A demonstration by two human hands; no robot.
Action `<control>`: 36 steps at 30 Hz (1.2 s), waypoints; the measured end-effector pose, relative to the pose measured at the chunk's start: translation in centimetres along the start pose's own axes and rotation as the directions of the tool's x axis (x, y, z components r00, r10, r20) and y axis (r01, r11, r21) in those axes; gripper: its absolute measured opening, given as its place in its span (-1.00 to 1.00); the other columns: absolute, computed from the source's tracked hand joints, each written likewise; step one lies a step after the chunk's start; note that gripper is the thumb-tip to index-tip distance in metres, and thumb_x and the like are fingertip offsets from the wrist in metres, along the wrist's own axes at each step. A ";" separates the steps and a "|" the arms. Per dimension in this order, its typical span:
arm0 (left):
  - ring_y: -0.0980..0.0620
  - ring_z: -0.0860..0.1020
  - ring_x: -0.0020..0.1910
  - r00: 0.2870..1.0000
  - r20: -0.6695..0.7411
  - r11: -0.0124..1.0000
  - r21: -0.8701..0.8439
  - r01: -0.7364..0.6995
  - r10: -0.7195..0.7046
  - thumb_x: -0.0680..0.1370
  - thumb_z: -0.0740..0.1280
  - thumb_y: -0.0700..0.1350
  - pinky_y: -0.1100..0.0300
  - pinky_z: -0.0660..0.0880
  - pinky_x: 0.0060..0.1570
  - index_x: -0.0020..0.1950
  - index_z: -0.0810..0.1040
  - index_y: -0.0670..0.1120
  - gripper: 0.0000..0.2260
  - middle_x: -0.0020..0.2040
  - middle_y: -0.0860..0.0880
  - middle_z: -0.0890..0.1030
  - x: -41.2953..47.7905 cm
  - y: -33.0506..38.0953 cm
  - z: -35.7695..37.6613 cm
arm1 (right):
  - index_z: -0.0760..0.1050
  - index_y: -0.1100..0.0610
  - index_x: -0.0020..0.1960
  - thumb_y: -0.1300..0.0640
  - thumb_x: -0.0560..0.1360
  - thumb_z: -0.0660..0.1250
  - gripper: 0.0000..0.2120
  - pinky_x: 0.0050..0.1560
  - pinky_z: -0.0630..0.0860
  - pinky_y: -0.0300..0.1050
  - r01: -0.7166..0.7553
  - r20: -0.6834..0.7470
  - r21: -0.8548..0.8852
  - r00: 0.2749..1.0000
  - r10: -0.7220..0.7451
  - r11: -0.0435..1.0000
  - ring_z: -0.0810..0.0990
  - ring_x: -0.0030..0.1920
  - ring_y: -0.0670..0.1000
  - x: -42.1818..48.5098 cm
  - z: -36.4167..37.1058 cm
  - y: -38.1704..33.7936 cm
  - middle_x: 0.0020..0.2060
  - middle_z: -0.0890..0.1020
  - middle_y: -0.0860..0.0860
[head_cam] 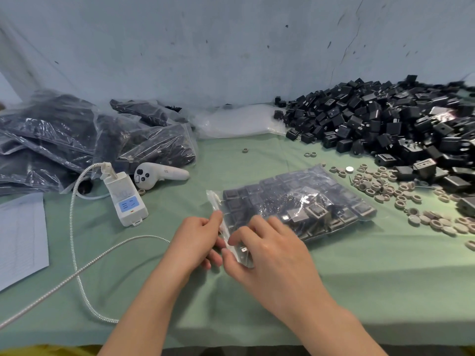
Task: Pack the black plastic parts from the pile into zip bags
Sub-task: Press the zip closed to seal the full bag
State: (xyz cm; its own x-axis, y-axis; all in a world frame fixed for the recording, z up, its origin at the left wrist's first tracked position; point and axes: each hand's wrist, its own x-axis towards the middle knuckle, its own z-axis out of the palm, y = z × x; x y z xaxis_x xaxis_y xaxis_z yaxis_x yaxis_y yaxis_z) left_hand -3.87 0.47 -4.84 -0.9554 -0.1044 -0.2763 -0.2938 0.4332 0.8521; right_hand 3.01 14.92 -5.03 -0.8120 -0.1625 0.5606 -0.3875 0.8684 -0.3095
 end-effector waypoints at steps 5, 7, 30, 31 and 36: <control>-0.05 0.48 -0.56 0.997 0.022 0.993 0.095 -0.076 0.074 0.59 0.29 -0.02 0.30 0.31 -0.60 -0.28 0.55 -0.16 -0.69 -0.50 -0.08 0.55 0.0 -0.4 0.4 | 0.54 -0.09 0.16 -0.36 0.36 0.27 -0.50 0.44 0.28 0.04 0.145 0.288 -0.045 0.949 -0.126 0.988 0.41 0.38 0.06 -0.4 0.0 1.5 0.23 0.52 -0.08; -0.02 0.41 -0.61 0.998 0.007 0.989 0.129 -0.066 0.066 0.58 0.27 -0.03 0.33 0.29 -0.60 -0.31 0.52 -0.15 -0.69 -0.54 -0.11 0.53 0.2 -0.4 0.5 | 0.54 -0.06 0.12 -0.28 0.37 0.33 -0.57 0.47 0.27 0.07 0.182 0.319 -0.084 0.936 -0.147 0.980 0.42 0.41 0.07 -0.7 0.1 1.9 0.23 0.54 -0.08; -0.02 0.35 -0.56 0.983 0.178 0.969 0.233 -0.081 0.039 0.57 0.26 -0.06 0.29 0.24 -0.56 -0.26 0.47 -0.10 -0.77 -0.53 -0.07 0.43 -1.5 -0.3 0.2 | 0.55 -0.03 -0.20 -0.06 0.44 0.44 -0.86 0.31 0.34 -0.09 0.227 0.109 0.035 0.967 -0.230 0.973 0.57 0.15 -0.02 -0.3 0.9 3.0 0.00 0.64 -0.17; -0.01 0.32 -0.58 0.987 0.153 0.969 0.229 -0.092 0.057 0.57 0.27 -0.06 0.28 0.22 -0.55 -0.24 0.47 -0.09 -0.79 -0.55 -0.05 0.39 -1.5 -0.2 0.2 | 0.56 -0.03 -0.19 -0.04 0.45 0.43 -0.89 0.32 0.36 -0.06 0.233 0.114 0.048 0.965 -0.237 0.971 0.57 0.16 -0.01 -0.3 0.9 3.1 0.01 0.64 -0.18; 0.01 0.26 -0.52 0.991 0.066 0.969 0.211 -0.130 0.118 0.56 0.30 -0.06 0.20 0.20 -0.45 -0.23 0.48 -0.04 -0.83 -0.48 -0.06 0.31 -0.7 -0.4 0.8 | 0.62 -0.02 -0.18 0.01 0.49 0.42 -0.91 0.36 0.31 -0.06 0.157 0.107 0.095 0.980 -0.167 0.983 0.59 0.17 0.00 -0.2 1.1 2.7 -0.08 0.66 -0.17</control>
State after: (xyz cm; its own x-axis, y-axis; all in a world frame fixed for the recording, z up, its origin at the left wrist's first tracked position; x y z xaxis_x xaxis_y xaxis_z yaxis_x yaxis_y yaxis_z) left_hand -3.08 1.08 -5.29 -0.9793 0.0072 -0.2022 -0.1540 0.6218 0.7679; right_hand 1.64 16.76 -6.87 -0.7778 -0.3549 0.5188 -0.5502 0.7835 -0.2888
